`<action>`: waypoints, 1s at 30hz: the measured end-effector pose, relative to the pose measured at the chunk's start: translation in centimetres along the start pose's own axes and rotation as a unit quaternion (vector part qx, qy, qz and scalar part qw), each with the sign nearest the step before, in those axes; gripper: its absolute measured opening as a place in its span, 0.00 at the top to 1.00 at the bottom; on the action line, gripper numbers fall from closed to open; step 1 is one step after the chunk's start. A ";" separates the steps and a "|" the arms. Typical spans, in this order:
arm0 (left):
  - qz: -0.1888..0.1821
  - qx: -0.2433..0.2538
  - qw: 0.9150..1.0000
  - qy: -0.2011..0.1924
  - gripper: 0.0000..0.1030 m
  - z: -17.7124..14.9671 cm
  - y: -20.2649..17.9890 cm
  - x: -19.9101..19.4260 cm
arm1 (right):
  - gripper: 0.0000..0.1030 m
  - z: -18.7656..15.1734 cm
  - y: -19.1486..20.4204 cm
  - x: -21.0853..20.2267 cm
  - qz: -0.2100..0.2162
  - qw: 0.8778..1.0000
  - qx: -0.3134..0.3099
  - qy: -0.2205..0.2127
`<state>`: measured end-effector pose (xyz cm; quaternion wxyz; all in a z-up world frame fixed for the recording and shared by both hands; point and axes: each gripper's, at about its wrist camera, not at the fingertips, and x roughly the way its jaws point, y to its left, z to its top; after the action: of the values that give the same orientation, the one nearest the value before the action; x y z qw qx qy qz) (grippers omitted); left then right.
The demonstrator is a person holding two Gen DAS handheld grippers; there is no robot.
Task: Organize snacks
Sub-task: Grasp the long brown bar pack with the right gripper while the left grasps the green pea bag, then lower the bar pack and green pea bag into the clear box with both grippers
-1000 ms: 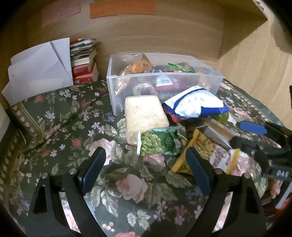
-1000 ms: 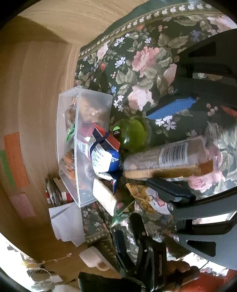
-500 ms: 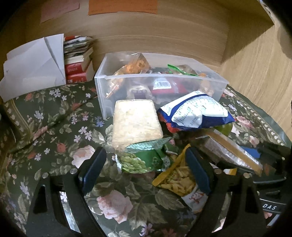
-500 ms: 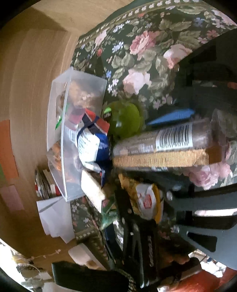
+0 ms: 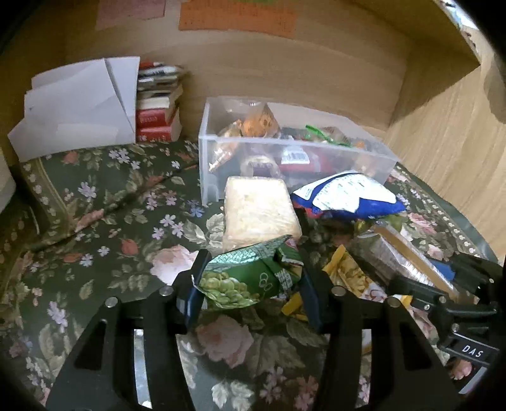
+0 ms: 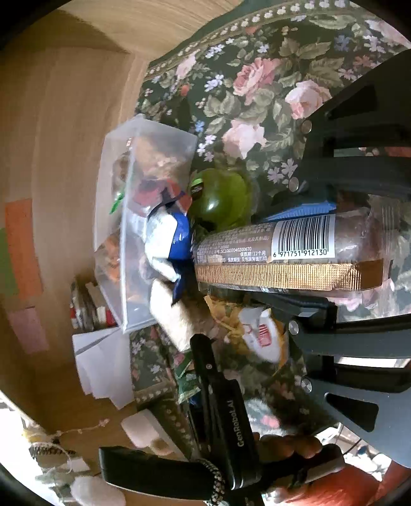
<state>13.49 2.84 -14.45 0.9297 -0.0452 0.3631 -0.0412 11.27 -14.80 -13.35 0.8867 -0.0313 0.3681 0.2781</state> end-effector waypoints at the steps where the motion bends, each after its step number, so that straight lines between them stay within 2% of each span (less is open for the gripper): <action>1: 0.000 0.000 1.000 -0.005 0.49 0.0 0.1 -0.4 | 0.65 0.1 0.1 -0.3 0.000 1.000 -0.002 -0.005; 9: -0.001 -0.003 0.999 -0.045 0.49 1.7 0.7 -4.1 | 0.65 1.8 0.7 -3.2 -0.003 0.999 -0.011 -0.051; 19: -0.003 0.005 0.996 -0.088 0.49 5.0 -0.3 -6.1 | 0.65 5.5 0.0 -6.0 -0.020 0.993 -0.014 -0.114; 25: -0.006 0.011 0.995 -0.103 0.49 7.4 -0.9 -5.9 | 0.65 8.2 -0.9 -6.2 -0.032 0.989 -0.014 -0.142; 30: -0.005 0.010 0.995 -0.096 0.49 9.3 -0.9 -4.1 | 0.65 10.1 -1.4 -5.1 -0.041 0.988 -0.022 -0.148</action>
<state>16.74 2.91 -4.78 0.9606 -0.0409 0.2712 -0.0447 15.43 -15.73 -2.82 0.9413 -0.0247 0.2245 0.2509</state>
